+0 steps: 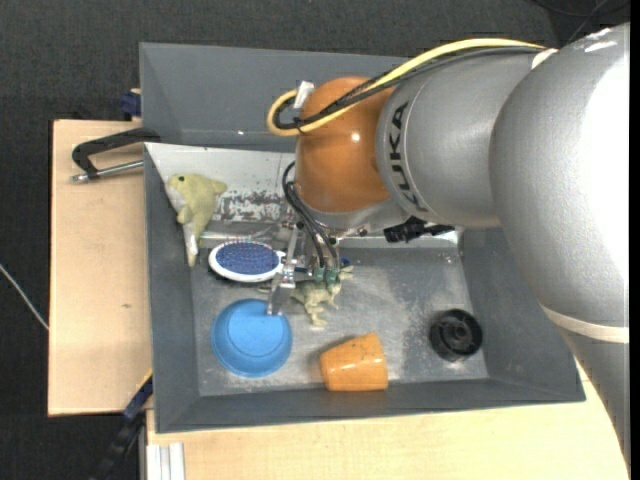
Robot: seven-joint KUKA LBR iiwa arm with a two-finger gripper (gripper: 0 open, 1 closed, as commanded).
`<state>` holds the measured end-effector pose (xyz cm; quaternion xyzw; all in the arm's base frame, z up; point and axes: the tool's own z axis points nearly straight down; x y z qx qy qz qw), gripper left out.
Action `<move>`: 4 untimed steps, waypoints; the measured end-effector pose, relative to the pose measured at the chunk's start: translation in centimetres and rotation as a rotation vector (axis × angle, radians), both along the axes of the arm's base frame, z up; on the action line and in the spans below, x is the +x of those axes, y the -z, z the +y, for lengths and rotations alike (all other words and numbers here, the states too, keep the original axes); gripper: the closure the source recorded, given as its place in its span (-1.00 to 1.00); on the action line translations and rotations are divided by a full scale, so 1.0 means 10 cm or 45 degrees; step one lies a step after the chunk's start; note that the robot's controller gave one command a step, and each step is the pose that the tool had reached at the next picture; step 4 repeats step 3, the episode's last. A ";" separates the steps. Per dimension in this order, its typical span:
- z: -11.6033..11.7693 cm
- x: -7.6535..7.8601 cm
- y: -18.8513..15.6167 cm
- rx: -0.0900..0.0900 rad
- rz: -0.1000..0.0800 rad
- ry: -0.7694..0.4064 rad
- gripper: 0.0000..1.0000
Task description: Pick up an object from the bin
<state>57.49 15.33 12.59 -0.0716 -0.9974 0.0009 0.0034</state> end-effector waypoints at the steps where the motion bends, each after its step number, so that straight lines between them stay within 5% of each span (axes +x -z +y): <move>1: 0.00 0.25 0.32 0.011 -0.025 0.170 -1.00; 2: 0.03 0.22 0.32 0.015 -0.007 0.168 1.00; 3: 0.09 0.23 -1.08 0.007 -0.024 0.201 1.00; 4: 0.09 0.23 -1.08 0.007 -0.024 0.201 1.00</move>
Offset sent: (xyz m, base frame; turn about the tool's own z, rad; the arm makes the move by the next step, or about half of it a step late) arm 0.0231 -0.0047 -0.0543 0.1403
